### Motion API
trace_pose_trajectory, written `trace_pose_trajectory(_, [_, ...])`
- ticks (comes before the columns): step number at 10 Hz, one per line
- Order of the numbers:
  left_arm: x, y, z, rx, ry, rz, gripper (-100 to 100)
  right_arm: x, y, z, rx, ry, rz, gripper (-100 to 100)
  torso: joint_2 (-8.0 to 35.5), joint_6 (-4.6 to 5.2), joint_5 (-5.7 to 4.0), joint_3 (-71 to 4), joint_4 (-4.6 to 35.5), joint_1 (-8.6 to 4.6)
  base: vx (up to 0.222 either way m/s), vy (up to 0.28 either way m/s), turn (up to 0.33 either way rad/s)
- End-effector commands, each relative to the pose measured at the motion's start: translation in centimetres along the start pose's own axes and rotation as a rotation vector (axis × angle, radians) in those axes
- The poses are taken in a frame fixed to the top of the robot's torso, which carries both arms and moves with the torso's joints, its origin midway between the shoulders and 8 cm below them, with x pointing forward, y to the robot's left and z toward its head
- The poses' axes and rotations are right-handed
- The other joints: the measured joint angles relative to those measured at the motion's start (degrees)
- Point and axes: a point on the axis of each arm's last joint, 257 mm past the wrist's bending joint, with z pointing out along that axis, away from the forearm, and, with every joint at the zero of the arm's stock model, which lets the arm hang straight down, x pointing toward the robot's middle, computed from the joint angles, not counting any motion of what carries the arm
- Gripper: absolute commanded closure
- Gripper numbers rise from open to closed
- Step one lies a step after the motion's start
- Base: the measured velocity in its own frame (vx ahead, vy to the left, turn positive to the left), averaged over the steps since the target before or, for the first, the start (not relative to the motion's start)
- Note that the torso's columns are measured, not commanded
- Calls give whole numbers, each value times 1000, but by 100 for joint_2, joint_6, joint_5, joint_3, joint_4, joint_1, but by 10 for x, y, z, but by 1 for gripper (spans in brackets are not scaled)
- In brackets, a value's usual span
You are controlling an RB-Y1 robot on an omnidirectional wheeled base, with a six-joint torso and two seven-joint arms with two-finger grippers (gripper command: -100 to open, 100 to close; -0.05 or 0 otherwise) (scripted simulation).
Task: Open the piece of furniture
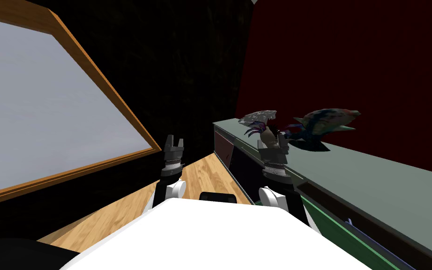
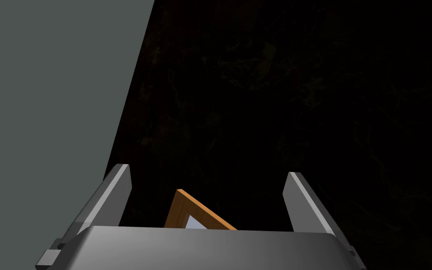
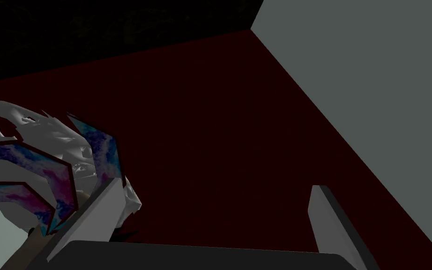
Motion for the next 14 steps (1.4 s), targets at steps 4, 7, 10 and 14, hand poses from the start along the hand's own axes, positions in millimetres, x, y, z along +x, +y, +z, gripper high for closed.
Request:
trace_pose_trajectory(4, [0,0,0,0,0,0,0,0,0,0,0,0,0,0,1422,0,0,-2850,1424,0,0,0,0])
trace_pose_trajectory(7, [0,0,0,0,0,0,0,0,0,0,0,0,0,0,2693,0,0,-5381,2691,0,0,0,0])
trace_pose_trajectory(10, [0,0,0,0,0,0,0,7,-7,-1,23,47,-43,-100,3962,0,0,-7919,3960,0,7,7,5])
trace_pose_trajectory(14, [0,0,0,0,0,0,0,23,-29,-7,84,173,-179,-100,4221,0,1,-8460,4225,5,41,48,20])
